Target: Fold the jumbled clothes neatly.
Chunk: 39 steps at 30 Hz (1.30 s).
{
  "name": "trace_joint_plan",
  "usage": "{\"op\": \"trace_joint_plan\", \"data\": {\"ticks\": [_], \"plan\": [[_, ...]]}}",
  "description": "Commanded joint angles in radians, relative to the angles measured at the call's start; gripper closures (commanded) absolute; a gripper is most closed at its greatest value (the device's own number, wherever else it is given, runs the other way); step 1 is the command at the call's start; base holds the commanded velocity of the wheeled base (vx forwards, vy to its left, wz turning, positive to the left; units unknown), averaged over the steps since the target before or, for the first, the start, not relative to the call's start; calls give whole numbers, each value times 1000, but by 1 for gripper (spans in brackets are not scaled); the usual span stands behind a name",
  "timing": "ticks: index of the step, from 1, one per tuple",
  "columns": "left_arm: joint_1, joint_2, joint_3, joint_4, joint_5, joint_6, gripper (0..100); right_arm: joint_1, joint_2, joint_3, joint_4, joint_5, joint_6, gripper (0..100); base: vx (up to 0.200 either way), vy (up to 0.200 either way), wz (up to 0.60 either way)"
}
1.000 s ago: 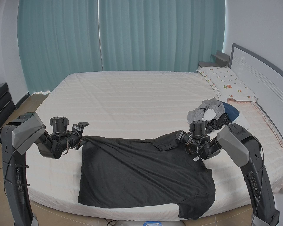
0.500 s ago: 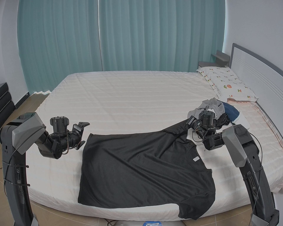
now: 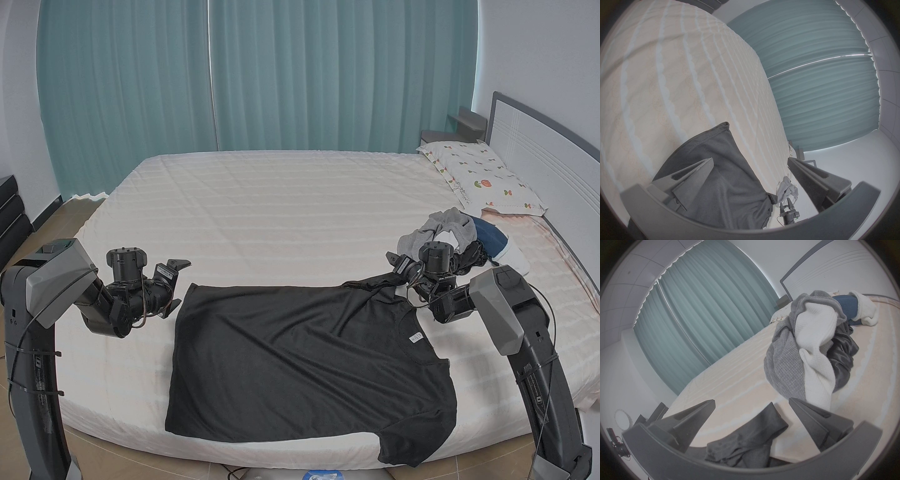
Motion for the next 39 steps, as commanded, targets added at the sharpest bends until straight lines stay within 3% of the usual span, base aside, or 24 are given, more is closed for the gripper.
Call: {"op": "trace_joint_plan", "data": {"ticks": [1,6,22,23,29,34,39], "plan": [[-3,2,0,0,0,15,0,-24,-172,285,-17,87,-15,0,0,0,0],[-4,2,0,0,0,18,0,-39,-202,446,-34,154,-41,0,0,0,0],[-6,2,-1,1,0,18,0,-16,-124,469,-39,160,-80,0,0,0,0],[-6,2,-1,1,0,18,0,-16,-123,466,-40,160,-80,100,0,0,0],[-6,5,-1,3,0,33,0,-36,-84,347,-51,128,-67,100,0,0,0],[-6,8,-3,3,0,36,0,-70,-23,190,-105,-10,-62,100,0,0,0],[-6,8,-3,3,0,38,0,-82,-11,163,-108,-22,-62,100,0,0,0]]}}
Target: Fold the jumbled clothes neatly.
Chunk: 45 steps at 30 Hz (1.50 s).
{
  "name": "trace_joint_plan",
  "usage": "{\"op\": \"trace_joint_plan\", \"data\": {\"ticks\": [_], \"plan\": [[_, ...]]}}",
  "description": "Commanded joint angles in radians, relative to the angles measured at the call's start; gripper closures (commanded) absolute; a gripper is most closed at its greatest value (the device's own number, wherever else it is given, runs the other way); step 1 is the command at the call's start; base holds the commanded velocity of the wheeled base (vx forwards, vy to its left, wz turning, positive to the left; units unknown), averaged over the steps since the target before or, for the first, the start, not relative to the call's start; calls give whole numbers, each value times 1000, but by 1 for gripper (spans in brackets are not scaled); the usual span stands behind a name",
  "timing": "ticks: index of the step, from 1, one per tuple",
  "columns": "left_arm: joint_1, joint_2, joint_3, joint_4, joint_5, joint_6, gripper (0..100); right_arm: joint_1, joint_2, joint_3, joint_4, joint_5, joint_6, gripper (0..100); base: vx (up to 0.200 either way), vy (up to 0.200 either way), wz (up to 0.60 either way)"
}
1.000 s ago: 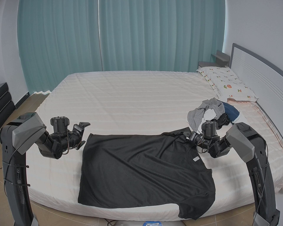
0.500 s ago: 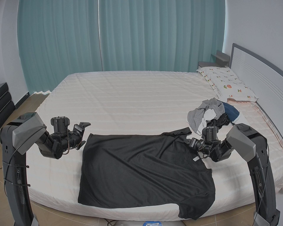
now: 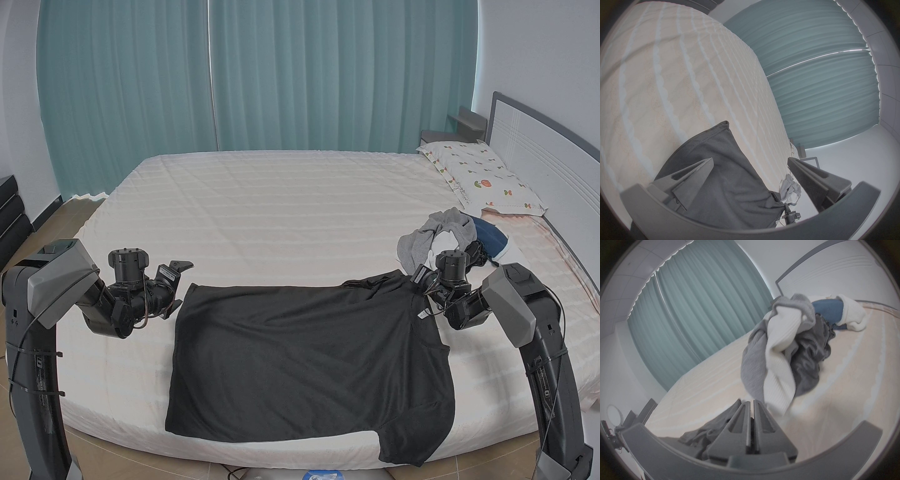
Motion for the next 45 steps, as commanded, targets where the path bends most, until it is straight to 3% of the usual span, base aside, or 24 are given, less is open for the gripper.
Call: {"op": "trace_joint_plan", "data": {"ticks": [1,22,23,28,32,36,41,45], "plan": [[0,3,-1,0,0,1,0,-17,42,-43,-7,-10,1,100,0,0,0],[0,5,-2,0,0,1,0,-40,85,-109,13,-62,-2,100,0,0,0],[0,5,-2,0,0,1,0,-40,83,-106,14,-60,-2,0,0,0,0],[-1,5,1,-2,0,1,0,-32,-6,46,5,-37,-5,0,0,0,0],[0,2,4,-2,0,1,0,-17,-159,265,-33,64,3,0,0,0,0],[0,-5,12,-2,0,1,0,-15,-254,423,-84,104,3,0,0,0,0],[-17,-52,81,-11,1,1,0,-41,-453,775,-150,168,6,0,0,0,0],[-27,-83,127,-31,3,0,0,-41,-547,986,-221,191,58,0,0,0,0]]}}
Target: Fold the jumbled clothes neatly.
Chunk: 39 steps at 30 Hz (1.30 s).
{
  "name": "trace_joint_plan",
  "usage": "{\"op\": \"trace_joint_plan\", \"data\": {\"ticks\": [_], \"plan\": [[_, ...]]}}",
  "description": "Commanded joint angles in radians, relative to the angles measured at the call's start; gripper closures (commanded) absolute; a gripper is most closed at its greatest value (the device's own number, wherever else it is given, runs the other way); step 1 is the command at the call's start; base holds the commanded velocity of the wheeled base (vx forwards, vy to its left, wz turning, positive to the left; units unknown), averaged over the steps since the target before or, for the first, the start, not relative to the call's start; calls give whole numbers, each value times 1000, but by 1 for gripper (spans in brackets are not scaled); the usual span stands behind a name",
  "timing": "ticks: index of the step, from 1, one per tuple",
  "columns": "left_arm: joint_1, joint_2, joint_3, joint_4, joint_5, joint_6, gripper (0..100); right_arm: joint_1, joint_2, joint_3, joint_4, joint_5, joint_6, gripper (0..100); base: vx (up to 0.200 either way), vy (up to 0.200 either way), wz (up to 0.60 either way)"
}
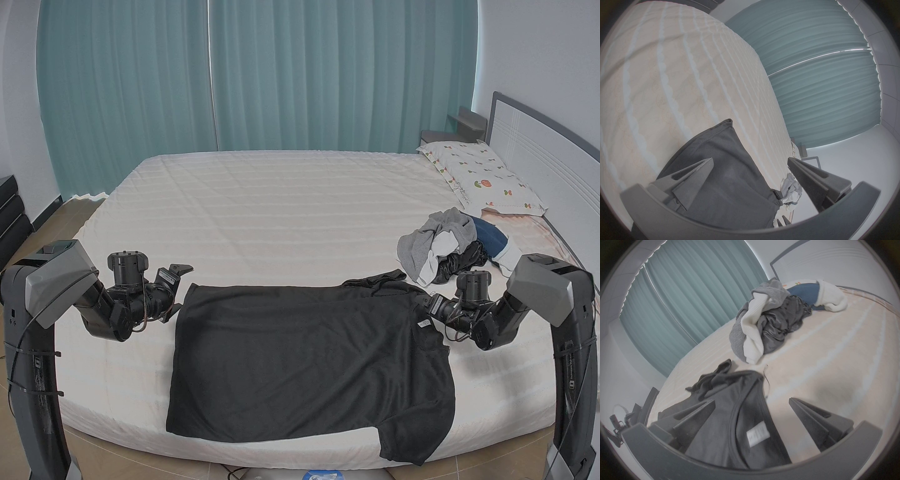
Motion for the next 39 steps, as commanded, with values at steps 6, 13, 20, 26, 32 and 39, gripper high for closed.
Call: {"op": "trace_joint_plan", "data": {"ticks": [6,13,20,26,32,39], "plan": [[-31,-136,158,-16,5,-7,0,-22,-374,748,-332,163,182,0,0,0,0],[-45,-284,460,-86,-4,-5,0,-76,-306,921,-533,297,196,0,-29,0,0],[-52,-249,611,-295,-4,4,0,-77,-217,933,-558,328,193,0,-200,0,0],[-74,-228,687,-332,-9,136,0,-69,-178,956,-613,326,184,0,-33,0,0],[-81,-214,756,-330,-1,279,0,-66,-132,984,-681,324,147,0,0,0,0],[-123,-186,853,-327,16,497,0,-66,-127,986,-682,323,125,0,0,0,0]]}}
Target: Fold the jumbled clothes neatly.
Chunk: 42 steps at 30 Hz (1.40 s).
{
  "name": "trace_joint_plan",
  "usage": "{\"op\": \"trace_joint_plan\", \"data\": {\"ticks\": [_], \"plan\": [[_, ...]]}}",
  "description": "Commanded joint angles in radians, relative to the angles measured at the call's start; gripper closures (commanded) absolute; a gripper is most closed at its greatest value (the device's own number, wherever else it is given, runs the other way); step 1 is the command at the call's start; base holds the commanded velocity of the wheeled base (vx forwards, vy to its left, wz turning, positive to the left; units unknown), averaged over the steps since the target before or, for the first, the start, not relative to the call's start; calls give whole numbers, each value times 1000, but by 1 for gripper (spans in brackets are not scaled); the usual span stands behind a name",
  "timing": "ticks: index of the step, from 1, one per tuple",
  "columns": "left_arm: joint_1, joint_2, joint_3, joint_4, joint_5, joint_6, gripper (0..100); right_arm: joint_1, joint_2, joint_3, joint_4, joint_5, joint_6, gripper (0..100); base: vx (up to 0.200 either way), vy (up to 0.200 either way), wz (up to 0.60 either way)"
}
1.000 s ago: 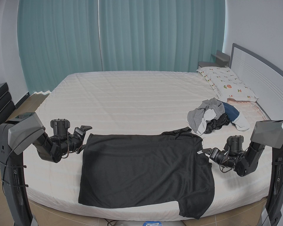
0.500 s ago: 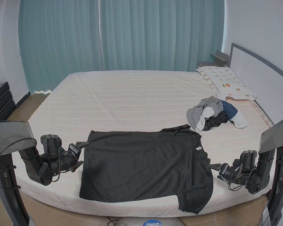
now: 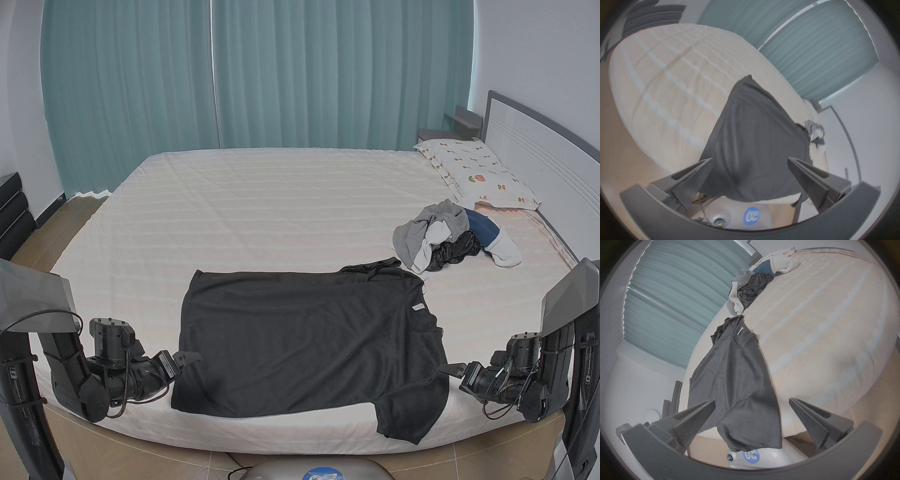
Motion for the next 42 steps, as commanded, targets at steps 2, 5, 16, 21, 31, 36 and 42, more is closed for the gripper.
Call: {"op": "trace_joint_plan", "data": {"ticks": [2,5,16,21,31,36,42], "plan": [[-31,46,68,4,44,95,0,1,27,5,-9,-1,-6,0,0,0,0],[-38,77,68,4,77,115,0,1,27,5,-9,-1,-8,0,0,0,0],[-99,171,51,-7,244,162,0,3,28,7,-9,-2,-11,0,0,0,0],[-113,172,48,-7,245,158,0,3,28,5,-9,-2,-11,0,0,0,0],[-122,187,28,-8,284,156,100,30,39,-4,-9,-1,-49,0,0,0,0],[-113,180,32,-8,328,161,100,69,54,-15,-9,-12,-72,0,0,0,0],[-110,183,28,-8,328,161,100,75,79,-36,-9,-15,-118,0,0,0,0]]}}
